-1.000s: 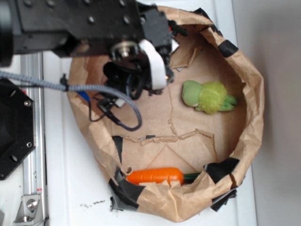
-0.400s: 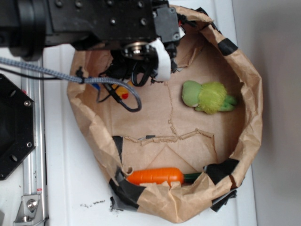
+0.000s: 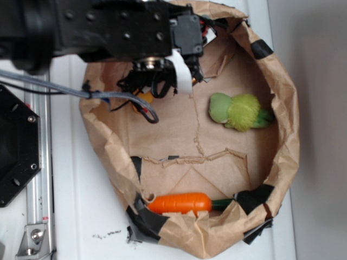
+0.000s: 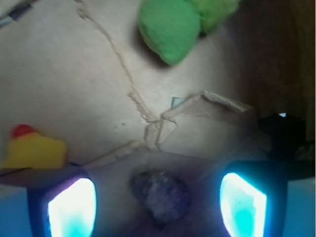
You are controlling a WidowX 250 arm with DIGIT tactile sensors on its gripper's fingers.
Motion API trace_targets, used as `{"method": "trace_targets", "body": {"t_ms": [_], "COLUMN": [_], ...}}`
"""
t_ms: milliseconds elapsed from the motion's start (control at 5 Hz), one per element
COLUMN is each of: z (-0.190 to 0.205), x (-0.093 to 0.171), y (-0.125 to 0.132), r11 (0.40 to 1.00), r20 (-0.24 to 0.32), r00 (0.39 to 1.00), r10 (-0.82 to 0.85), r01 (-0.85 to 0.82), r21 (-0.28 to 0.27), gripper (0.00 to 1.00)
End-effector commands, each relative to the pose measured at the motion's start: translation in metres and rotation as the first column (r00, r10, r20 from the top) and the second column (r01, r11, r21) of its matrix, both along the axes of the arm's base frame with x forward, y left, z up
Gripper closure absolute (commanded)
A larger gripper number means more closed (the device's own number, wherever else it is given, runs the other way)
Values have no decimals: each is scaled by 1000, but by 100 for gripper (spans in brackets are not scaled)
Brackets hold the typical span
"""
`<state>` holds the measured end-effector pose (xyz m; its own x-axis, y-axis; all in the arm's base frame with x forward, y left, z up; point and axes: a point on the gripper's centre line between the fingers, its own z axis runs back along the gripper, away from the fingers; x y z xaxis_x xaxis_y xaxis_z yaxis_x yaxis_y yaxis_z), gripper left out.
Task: Grab the rock.
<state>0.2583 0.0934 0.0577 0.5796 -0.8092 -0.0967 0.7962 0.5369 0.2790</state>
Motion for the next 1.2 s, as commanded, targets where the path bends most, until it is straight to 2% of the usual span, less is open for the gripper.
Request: {"method": "trace_targets", "body": {"t_ms": [0, 200, 400, 600, 800, 1000], "z": [-24, -24, -24, -36, -45, -42], "x": [1, -16, -18, -16, -14, -16], "y": [-5, 1, 5, 13, 16, 20], "r11": [995, 994, 998, 1000, 998, 998], "r20": [-5, -102, -123, -158, -200, -195], "r00": [995, 990, 991, 987, 980, 981], "r10": [-95, -94, -50, 15, 23, 26], "r01": [95, 89, 46, -11, -11, -13], "r21": [18, -60, -33, 23, 60, 67], "gripper": [0, 0, 2, 100, 100, 0]}}
